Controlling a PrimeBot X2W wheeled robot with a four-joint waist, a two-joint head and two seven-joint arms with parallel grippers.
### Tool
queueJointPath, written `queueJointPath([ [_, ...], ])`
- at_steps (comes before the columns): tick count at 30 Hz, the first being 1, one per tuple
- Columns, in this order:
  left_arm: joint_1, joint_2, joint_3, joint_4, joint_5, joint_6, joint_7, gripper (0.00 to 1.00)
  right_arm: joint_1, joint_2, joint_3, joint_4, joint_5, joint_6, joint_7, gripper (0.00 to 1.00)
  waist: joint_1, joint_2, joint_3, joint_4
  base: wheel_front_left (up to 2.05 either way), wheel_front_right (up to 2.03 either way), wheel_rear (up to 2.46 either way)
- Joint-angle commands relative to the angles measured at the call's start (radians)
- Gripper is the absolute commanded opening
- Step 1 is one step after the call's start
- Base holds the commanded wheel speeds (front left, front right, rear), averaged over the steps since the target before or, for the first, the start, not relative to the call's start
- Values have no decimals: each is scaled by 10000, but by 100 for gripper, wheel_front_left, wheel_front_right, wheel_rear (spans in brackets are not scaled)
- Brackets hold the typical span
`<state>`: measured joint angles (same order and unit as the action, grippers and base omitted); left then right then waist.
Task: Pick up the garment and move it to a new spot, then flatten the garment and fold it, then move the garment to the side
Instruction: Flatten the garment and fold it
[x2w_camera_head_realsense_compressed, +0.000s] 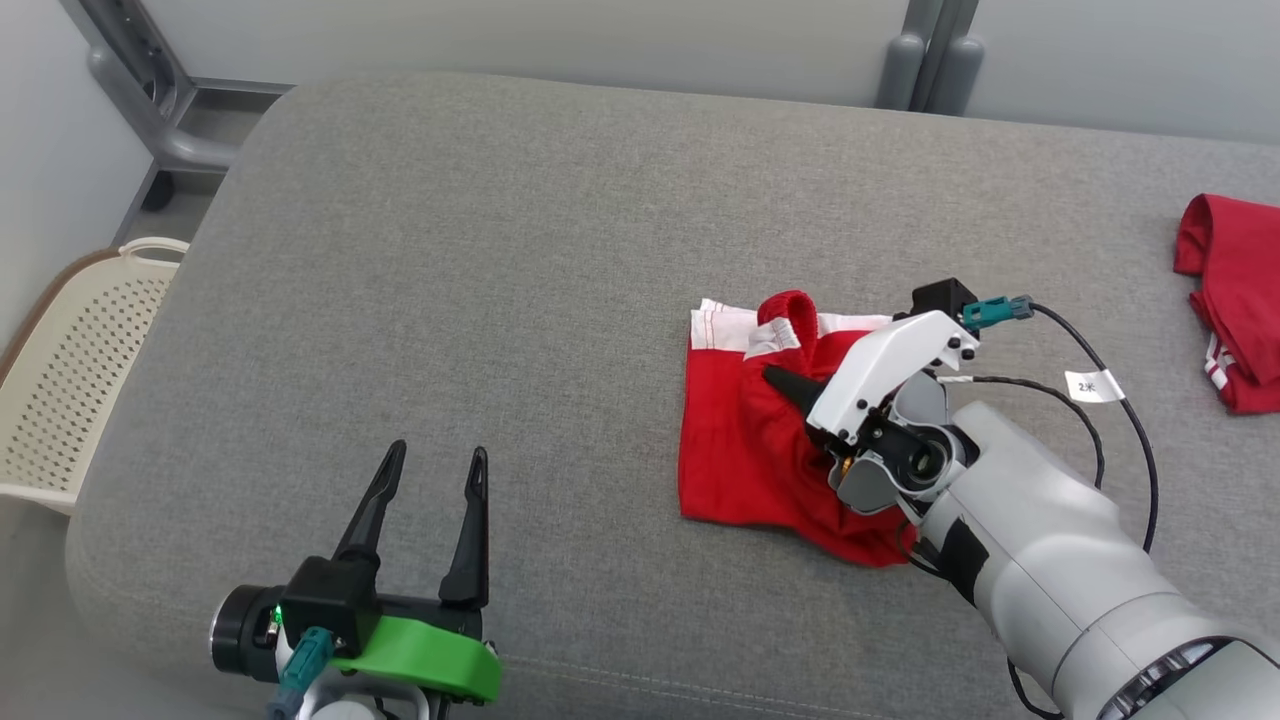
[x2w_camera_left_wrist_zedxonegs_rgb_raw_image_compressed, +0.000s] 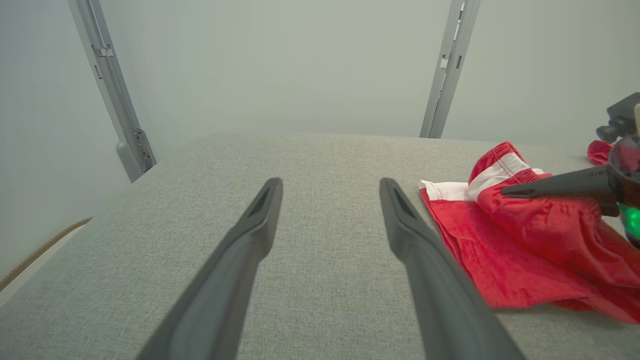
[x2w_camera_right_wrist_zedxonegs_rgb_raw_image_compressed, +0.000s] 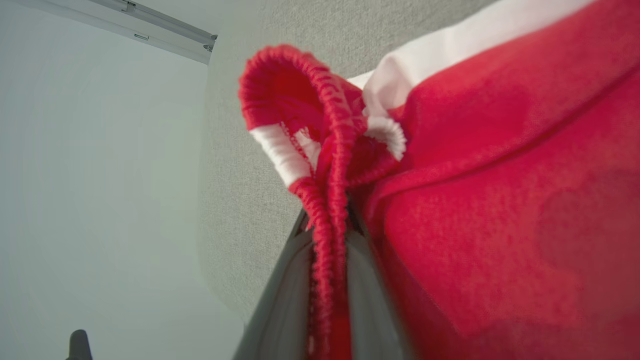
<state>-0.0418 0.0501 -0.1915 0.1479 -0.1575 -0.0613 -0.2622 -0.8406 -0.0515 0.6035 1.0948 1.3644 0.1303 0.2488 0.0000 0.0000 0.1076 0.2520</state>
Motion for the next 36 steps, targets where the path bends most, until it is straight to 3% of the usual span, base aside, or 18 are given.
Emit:
queueJointPath([
  [1,-192,12,-44,32,-53,95,-22,100,-69,-4,129,33,152,6,15,0,0,0,80,132,0,0,0],
  [5,-224,12,-101,59,-70,134,-22,100,-12,0,485,-27,245,6,145,0,0,0,103,162,0,0,0],
  [6,-222,10,-92,61,-74,154,-22,100,-19,-1,577,-53,236,6,117,27,0,0,98,144,0,0,0],
  [7,-215,12,-71,73,-69,165,-20,100,-31,0,657,-75,230,6,46,71,0,0,88,117,0,0,0],
  [8,-208,12,-43,81,-59,173,-20,100,-28,0,722,-114,250,6,11,100,0,0,72,82,0,0,0],
  [15,-99,12,120,97,72,112,-22,100,214,-12,888,-772,377,6,-401,100,0,0,-127,-207,0,0,0],
  [22,81,12,243,12,154,61,-20,100,945,-829,891,-2631,153,6,-1326,100,0,0,-257,-433,0,0,0],
  [29,114,12,410,-48,266,-2,-22,100,1655,-2132,1358,-4303,-1142,6,-3002,100,0,0,-299,-604,0,0,0],
  [36,241,12,505,-141,373,-29,-20,100,2119,-2887,1677,-4541,-2627,6,-4364,100,0,0,-348,-764,0,0,0],
])
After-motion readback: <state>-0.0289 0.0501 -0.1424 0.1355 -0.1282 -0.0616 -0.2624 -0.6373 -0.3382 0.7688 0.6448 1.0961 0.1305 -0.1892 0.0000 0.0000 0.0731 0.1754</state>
